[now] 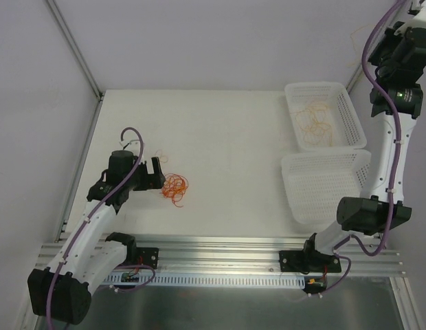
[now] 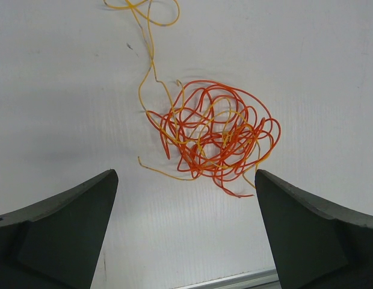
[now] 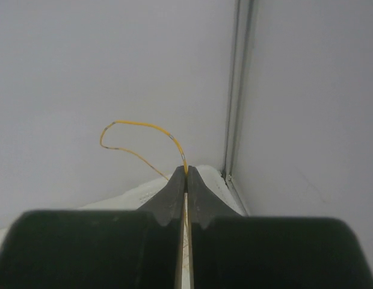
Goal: Untangle the cables
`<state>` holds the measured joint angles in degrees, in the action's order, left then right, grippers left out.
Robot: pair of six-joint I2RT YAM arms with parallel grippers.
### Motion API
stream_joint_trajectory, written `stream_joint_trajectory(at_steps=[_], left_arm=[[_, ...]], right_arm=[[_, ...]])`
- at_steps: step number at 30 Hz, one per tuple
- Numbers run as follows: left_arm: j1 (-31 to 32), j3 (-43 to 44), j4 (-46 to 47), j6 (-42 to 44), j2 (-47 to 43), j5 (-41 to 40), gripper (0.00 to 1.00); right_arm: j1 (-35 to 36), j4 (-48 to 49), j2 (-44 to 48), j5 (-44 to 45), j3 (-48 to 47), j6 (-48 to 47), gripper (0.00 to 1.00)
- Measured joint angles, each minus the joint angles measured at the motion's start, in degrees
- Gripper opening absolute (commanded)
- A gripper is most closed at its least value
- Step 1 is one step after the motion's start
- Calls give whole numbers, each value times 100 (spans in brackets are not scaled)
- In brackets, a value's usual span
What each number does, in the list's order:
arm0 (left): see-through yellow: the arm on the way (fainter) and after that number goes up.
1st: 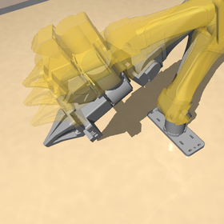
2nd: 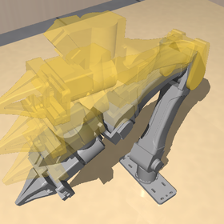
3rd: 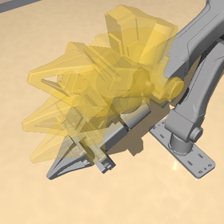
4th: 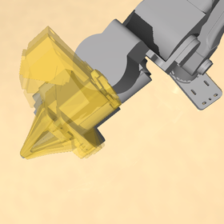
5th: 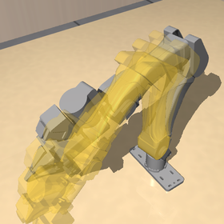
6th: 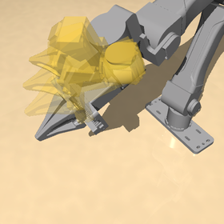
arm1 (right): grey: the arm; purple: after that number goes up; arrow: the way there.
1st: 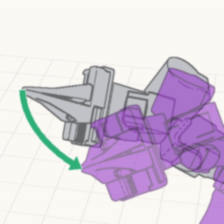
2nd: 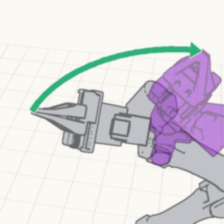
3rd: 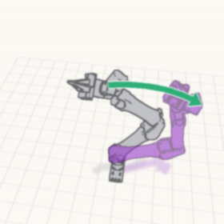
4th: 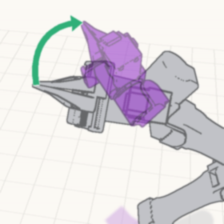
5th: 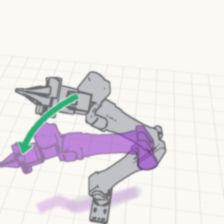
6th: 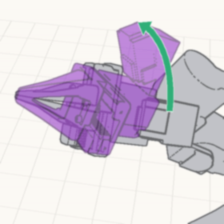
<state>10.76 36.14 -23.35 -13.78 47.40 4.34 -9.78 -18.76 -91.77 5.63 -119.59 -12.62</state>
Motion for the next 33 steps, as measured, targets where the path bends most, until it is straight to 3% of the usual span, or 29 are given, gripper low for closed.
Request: stream_joint_trajectory(at_steps=[10, 18, 21, 22, 25, 29, 33], left_arm=[[0, 0, 35, 79, 319, -37, 99], [0, 0, 37, 98, 387, -37, 99], [0, 0, 35, 101, 398, -39, 99], [0, 0, 37, 101, 398, -39, 99], [0, 0, 37, 101, 400, -39, 99], [0, -4, 37, 98, 400, -39, 99], [0, -4, 37, 101, 404, -42, 99]], right_arm=[[-498, 365, -195, 175, 804, 4, 0], [-514, 332, -1060, 310, 1335, -249, 2], [-516, 170, -1526, 273, 1333, -271, 20], [-516, 74, -1698, 236, 1318, -269, 35], [-518, -382, -2262, 44, 1156, -229, 52], [-503, -920, -2597, -256, 1119, -190, 68], [-422, -1045, -2461, -649, 1119, -227, 72]])
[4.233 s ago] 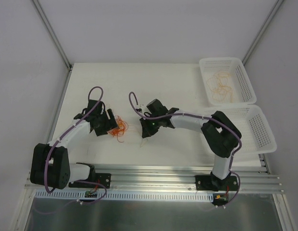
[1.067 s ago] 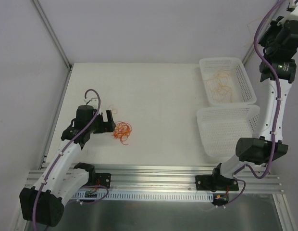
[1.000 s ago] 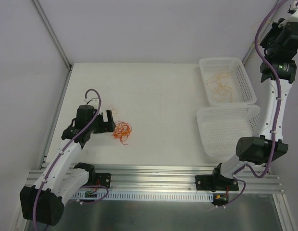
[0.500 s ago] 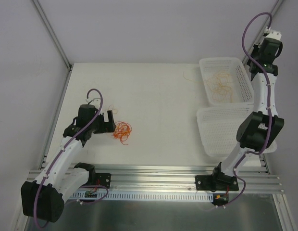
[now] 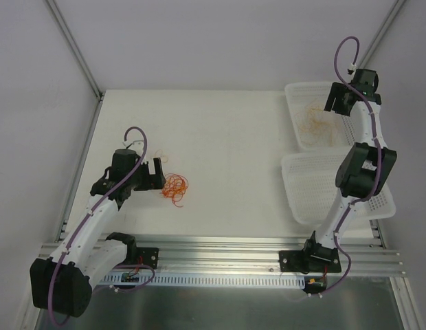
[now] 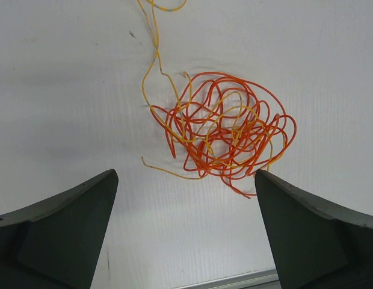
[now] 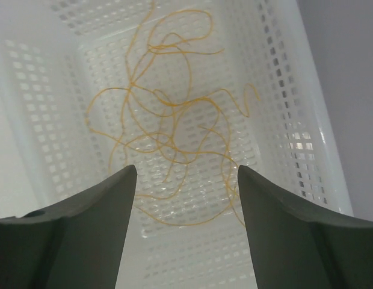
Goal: Untangle the cables
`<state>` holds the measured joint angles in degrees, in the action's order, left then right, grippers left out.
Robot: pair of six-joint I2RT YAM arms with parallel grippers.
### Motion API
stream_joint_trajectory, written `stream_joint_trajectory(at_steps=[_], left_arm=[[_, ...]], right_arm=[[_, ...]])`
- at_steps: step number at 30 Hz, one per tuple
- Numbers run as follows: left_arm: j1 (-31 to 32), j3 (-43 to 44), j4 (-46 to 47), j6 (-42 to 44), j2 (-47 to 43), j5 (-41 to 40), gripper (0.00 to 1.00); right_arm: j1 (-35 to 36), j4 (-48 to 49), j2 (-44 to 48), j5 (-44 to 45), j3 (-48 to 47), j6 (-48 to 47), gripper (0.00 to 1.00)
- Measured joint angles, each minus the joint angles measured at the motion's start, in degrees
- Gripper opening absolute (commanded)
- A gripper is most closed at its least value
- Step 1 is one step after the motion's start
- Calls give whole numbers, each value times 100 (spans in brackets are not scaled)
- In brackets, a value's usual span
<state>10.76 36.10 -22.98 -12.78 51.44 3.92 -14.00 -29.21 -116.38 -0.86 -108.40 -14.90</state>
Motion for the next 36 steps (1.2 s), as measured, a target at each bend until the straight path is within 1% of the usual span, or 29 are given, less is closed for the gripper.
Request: stream_joint_trajectory(at_steps=[6, 11, 12, 17, 22, 26, 29, 30, 32, 33, 35, 36], left_arm=[[0, 0, 0, 0, 109, -2, 99], [0, 0, -2, -52, 118, -13, 99], [0, 0, 0, -98, 118, -24, 99], [0, 0, 9, -476, 197, -109, 99], [0, 24, 28, -1040, 721, -127, 92], [0, 101, 59, -1569, 1508, -136, 84], [20, 289, 48, -1884, 2164, -149, 72], [59, 398, 31, -1950, 2382, -168, 62], [199, 660, 46, -2033, 2789, -157, 49], [275, 776, 42, -2035, 2918, -142, 39], [522, 1043, 85, -2011, 3187, -127, 27], [693, 1165, 107, -1969, 3285, -101, 23]], right_arm=[[446, 37, 474, -455, 46, 0, 73], [1029, 308, 1248, -767, 861, 302, 77], [1152, 330, 1375, -822, 1016, 361, 80], [2081, 671, 2022, -1073, 2068, 874, 87], [3257, 1008, 2328, -1305, 3053, 1388, 88], [4052, 1276, 2437, -1379, 3742, 1755, 88], [4485, 1364, 2455, -1364, 4037, 1904, 88], [4594, 1390, 2481, -1357, 4122, 1941, 88], [4750, 1438, 2605, -1335, 4304, 2006, 88], [4800, 1451, 2695, -1327, 4393, 2031, 88], [4868, 1451, 2894, -1283, 4531, 2050, 88], [4896, 1445, 3012, -1244, 4586, 2050, 88]])
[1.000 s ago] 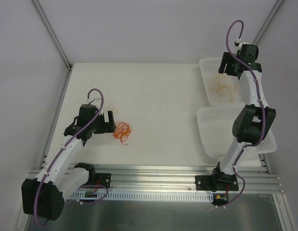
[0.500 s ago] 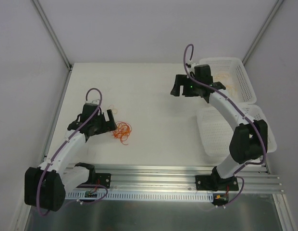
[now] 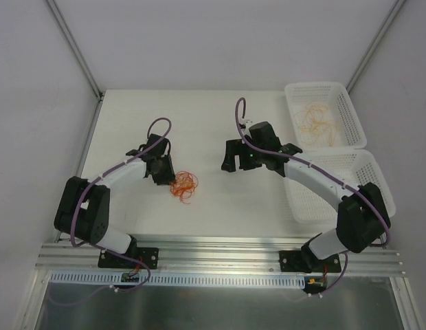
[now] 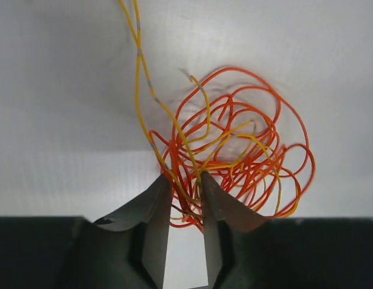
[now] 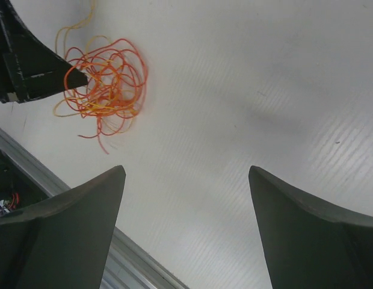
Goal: Untangle the cables
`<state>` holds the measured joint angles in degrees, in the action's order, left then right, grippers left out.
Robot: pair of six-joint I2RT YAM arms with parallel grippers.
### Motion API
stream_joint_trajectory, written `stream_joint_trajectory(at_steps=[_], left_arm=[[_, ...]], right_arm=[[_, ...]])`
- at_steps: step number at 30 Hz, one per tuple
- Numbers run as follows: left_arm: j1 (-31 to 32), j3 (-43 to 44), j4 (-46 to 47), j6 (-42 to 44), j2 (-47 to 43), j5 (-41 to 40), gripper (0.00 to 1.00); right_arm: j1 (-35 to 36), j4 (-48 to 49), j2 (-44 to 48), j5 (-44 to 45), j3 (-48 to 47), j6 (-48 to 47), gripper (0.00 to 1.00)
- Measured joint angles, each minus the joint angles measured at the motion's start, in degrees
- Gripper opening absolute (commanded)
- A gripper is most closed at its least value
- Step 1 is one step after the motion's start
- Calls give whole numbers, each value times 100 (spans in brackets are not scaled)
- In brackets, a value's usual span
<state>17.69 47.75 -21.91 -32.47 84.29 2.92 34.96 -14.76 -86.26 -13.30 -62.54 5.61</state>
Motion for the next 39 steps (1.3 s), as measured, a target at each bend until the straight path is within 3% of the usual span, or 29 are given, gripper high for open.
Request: stream_joint_trajectory(at_steps=[2, 7, 10, 11, 14, 15, 21, 31, 39], left_arm=[[391, 184, 63, 103, 149, 52, 14], [1228, 297, 144, 568, 299, 658, 15], [1547, 232, 166, 894, 271, 981, 25], [1593, 151, 170, 957, 199, 1025, 35], [1600, -181, 70, 1062, -223, 938, 45], [1596, -269, 17, 1078, -415, 850, 56], [1596, -326, -90, 968, -1123, 581, 76], [1596, -372, -90, 168, -1115, 588, 75], [1598, -452, 48, -286, -1032, 588, 75]], right_arm=[[31, 9, 256, 94, 105, -4, 88], [44, -24, 793, 306, 284, -63, 88], [44, -74, 940, 391, 313, -136, 88], [44, -87, 949, 391, 313, -162, 88], [63, -125, 918, 385, 308, -236, 88], [81, -142, 879, 382, 295, -269, 88], [251, -236, 136, 341, -44, -313, 86], [396, -2, -925, 229, -181, -120, 63], [422, 765, -1650, 127, -350, 516, 48]])
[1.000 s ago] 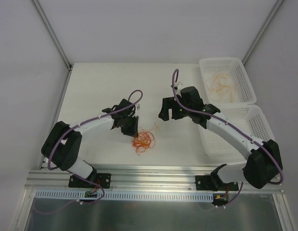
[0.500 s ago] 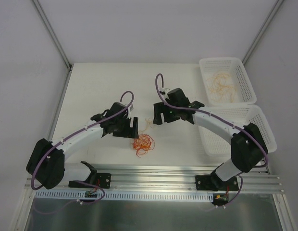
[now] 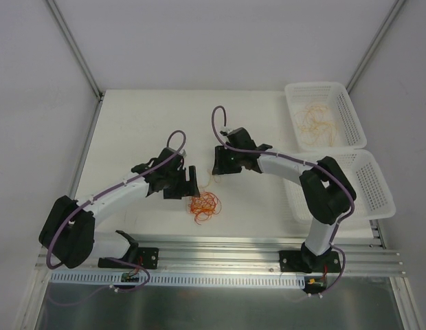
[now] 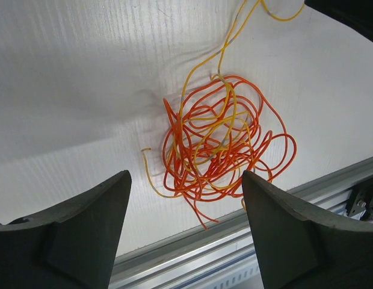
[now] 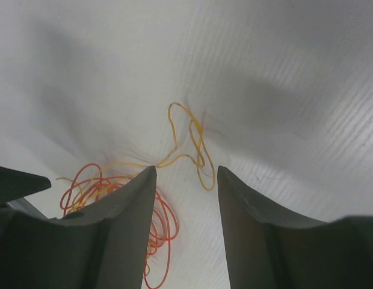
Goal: Untangle the cables
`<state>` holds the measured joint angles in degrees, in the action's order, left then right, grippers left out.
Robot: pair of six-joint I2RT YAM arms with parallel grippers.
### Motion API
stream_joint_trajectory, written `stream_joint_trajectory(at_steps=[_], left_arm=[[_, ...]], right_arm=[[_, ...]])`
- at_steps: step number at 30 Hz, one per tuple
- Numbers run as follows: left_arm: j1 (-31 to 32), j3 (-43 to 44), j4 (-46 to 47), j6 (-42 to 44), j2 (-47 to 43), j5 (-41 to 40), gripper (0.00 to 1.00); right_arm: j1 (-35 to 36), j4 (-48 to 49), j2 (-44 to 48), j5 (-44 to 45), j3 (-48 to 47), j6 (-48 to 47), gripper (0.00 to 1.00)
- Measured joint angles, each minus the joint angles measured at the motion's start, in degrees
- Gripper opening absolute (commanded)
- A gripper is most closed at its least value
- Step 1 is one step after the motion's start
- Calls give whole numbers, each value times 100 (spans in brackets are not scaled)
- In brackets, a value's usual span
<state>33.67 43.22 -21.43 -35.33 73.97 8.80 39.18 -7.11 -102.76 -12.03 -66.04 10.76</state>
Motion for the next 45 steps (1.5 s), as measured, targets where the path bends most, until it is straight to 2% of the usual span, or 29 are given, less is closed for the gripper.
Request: stream_joint_trajectory(at_steps=[7, 12, 15, 16, 17, 19, 20, 24, 29, 34, 40, 45], left_arm=[[13, 0, 179, -140, 356, 9, 72], [15, 0, 286, -160, 721, 7, 65], [15, 0, 319, -179, 922, -4, 50], [15, 0, 326, -186, 990, -13, 46], [15, -4, 328, -192, 1047, -33, 37], [15, -31, 341, -214, 1128, -55, 28], [15, -44, 356, -216, 1137, -92, 19], [15, -59, 396, -249, 1180, -219, 8], [13, -44, 640, -251, 1228, -337, 5], [-105, 50, 745, -243, 1228, -404, 5], [-597, 57, 356, -146, 1224, -623, 11], [-990, 59, 186, -83, 1152, -743, 11]], right_arm=[[35, 216, -415, 234, -192, 284, 36], [35, 254, -584, 358, -321, 313, 11], [35, 247, -584, 472, -328, 278, 1], [35, 229, -575, 525, -330, 240, 1], [35, 197, -560, 555, -330, 199, 1], [35, 72, -474, 656, -330, 63, 1], [33, -50, -385, 713, -330, -22, 1], [-11, -560, 358, 981, -367, -442, 1], [-289, -1220, 1493, 1051, -708, -857, 0], [-883, -1921, 2374, 1067, -1222, -1270, 1], [-1679, -2227, 3123, 1196, -1788, -1606, 1], [-1917, -2345, 3383, 1099, -2210, -1746, 1]])
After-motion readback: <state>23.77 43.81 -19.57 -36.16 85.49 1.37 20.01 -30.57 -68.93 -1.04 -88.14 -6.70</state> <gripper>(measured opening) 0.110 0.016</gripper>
